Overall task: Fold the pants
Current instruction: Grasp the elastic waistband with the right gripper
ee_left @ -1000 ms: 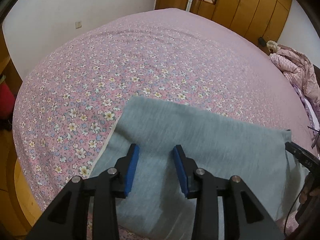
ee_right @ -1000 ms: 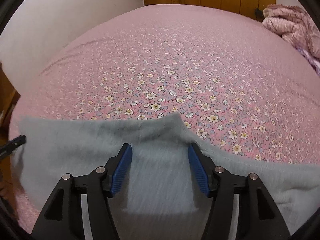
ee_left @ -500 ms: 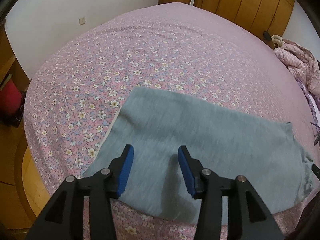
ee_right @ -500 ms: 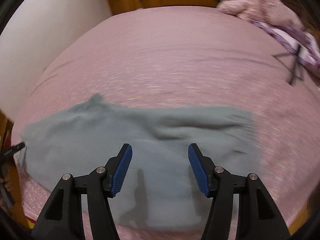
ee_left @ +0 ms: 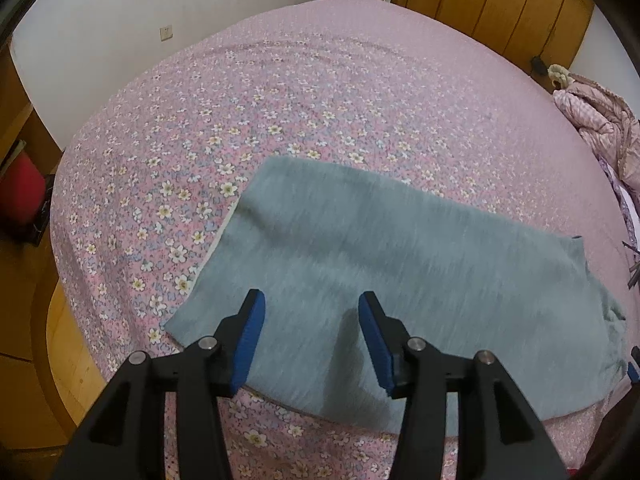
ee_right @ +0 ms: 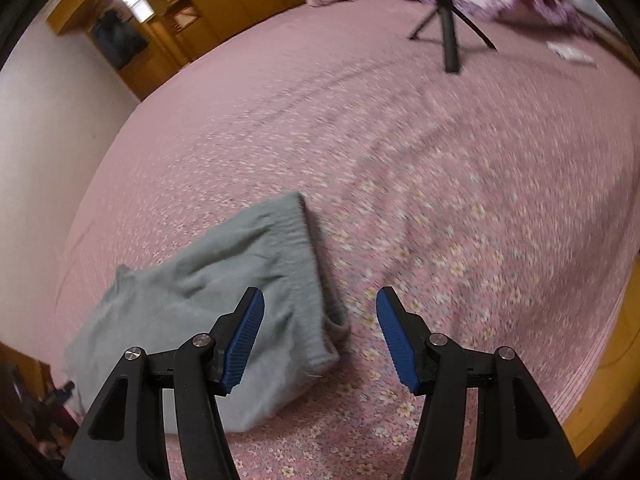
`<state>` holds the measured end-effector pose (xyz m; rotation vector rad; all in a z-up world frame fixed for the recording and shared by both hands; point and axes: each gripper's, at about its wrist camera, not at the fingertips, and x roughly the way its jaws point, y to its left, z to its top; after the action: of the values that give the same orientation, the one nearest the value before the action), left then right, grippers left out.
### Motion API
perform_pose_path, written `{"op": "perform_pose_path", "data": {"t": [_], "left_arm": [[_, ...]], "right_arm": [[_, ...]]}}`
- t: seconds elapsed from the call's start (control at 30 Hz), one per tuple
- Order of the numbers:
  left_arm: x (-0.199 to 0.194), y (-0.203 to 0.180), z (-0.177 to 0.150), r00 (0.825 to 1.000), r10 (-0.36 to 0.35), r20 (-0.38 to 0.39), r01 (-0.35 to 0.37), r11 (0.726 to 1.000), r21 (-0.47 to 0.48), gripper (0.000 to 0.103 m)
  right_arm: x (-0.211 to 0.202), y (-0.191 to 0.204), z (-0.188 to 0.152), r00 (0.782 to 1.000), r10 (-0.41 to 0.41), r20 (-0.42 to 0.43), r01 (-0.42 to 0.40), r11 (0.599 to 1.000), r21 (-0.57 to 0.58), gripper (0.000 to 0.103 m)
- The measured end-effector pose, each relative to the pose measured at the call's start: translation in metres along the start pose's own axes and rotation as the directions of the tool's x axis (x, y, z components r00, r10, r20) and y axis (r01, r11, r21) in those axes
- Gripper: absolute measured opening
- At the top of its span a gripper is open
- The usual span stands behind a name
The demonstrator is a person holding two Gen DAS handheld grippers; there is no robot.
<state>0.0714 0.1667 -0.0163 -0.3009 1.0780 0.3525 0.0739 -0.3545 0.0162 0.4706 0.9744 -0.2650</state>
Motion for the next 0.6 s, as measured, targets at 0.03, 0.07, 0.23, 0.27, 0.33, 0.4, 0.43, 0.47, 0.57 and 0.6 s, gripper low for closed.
{"op": "perform_pose_path", "data": {"t": [0.03, 0.07, 0.23, 0.27, 0.33, 0.4, 0.43, 0.47, 0.57, 0.6], "left_arm": [[0.001, 0.000, 0.000, 1.000, 0.006, 0.001, -0.006, 1.000, -0.003, 0.052], [0.003, 0.001, -0.001, 1.000, 0.013, -0.002, -0.013, 1.000, -0.007, 0.052], [0.011, 0.003, -0.004, 0.999, 0.041, -0.009, -0.041, 0.999, -0.009, 0.054], [0.012, 0.003, -0.005, 0.999, 0.042, -0.007, -0.042, 0.999, -0.007, 0.054], [0.012, 0.002, -0.005, 0.999, 0.047, -0.005, -0.047, 0.999, -0.006, 0.055], [0.012, 0.001, -0.006, 0.999, 0.053, -0.004, -0.053, 0.999, -0.004, 0.056], [0.012, 0.000, -0.007, 0.998, 0.055, -0.002, -0.055, 0.998, -0.002, 0.057], [0.012, 0.001, -0.006, 0.998, 0.056, -0.001, -0.056, 0.998, -0.001, 0.057], [0.013, 0.001, -0.005, 0.998, 0.060, -0.009, -0.060, 0.998, 0.008, 0.058], [0.012, 0.002, -0.003, 0.998, 0.060, -0.022, -0.060, 0.998, 0.004, 0.058]], "right_arm": [[0.003, -0.005, -0.002, 1.000, -0.006, -0.003, 0.006, 1.000, 0.019, 0.061], [0.007, -0.008, -0.004, 1.000, -0.008, -0.007, 0.008, 0.999, 0.031, 0.061], [0.036, -0.019, -0.016, 0.997, 0.043, -0.070, -0.036, 0.995, 0.091, 0.061], [0.036, -0.018, -0.018, 0.998, 0.043, -0.055, -0.038, 0.995, 0.094, 0.061], [0.035, -0.015, -0.019, 0.998, 0.051, -0.046, -0.048, 0.996, 0.079, 0.062], [0.035, -0.012, -0.020, 0.996, 0.076, -0.045, -0.073, 0.994, 0.077, 0.061], [0.036, -0.008, -0.023, 0.994, 0.103, -0.047, -0.099, 0.992, 0.077, 0.061], [0.036, -0.006, -0.024, 0.990, 0.133, -0.048, -0.129, 0.988, 0.085, 0.061], [0.041, -0.003, -0.032, 0.984, 0.177, -0.023, -0.173, 0.977, 0.126, 0.062], [0.042, -0.002, -0.035, 0.984, 0.177, -0.011, -0.174, 0.976, 0.132, 0.062]]}}
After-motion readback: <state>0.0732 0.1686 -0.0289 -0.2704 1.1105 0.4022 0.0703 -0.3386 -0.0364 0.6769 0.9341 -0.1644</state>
